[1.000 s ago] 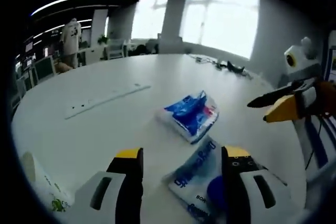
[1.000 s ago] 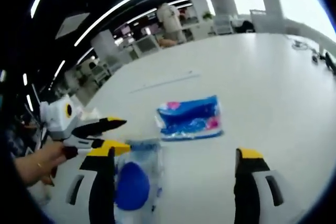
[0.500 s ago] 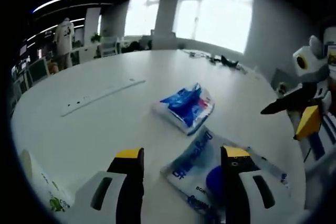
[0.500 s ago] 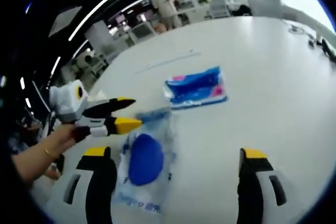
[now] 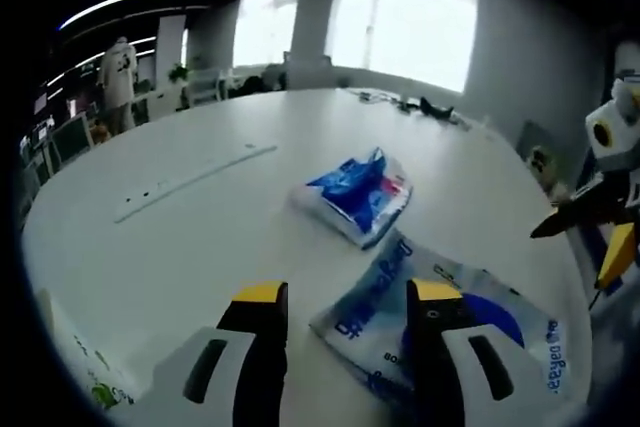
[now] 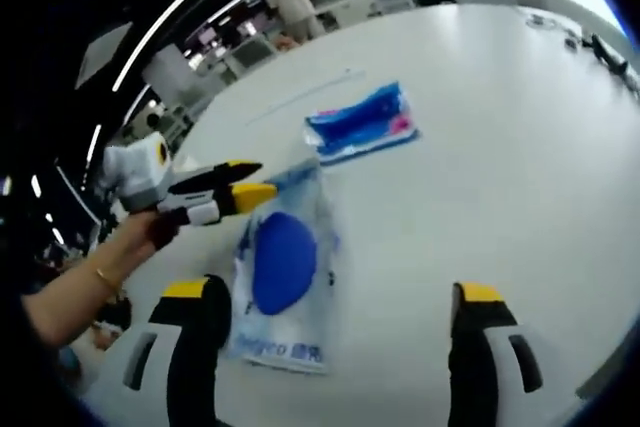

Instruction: Arrange the tabletop items into an orderly group along one side of the table until the central work area is clear of visible clutter.

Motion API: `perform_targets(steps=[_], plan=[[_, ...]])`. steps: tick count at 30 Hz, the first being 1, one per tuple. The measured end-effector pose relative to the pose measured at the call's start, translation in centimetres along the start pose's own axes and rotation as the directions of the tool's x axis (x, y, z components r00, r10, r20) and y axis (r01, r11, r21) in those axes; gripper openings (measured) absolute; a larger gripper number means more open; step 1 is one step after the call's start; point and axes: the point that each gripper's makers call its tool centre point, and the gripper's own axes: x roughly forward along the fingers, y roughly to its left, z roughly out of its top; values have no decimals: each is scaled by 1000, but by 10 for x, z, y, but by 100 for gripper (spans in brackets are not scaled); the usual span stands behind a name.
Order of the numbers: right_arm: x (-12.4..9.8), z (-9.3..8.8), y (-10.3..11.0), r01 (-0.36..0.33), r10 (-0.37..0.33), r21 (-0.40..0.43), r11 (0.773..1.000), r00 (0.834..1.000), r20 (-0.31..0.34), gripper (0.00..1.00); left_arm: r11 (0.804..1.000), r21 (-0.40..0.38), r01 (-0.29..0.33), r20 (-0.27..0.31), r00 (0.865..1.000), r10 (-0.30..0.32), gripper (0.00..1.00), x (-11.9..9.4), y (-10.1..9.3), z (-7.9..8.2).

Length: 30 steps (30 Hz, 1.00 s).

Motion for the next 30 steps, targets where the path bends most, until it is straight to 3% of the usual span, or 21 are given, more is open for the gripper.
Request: perform_targets(steps=[4, 10, 17, 30], plan=[[-5, -9, 0, 43, -45, 74, 996, 999, 26, 91, 999, 33, -12, -11, 1000, 12, 41, 2, -1, -1], [-4, -28, 13, 36, -36, 70, 997, 999, -6, 89, 1000, 28, -2, -14, 1000, 2, 37, 2, -1, -3], [-2, -40, 28, 18, -16, 68, 998, 999, -33, 88, 998, 66, 5, -56, 998, -1, 35, 2, 0, -13], [6, -60, 47, 24, -17, 120, 992, 998, -54, 75, 997, 83, 3, -82, 997, 4, 32, 1, 1, -21]])
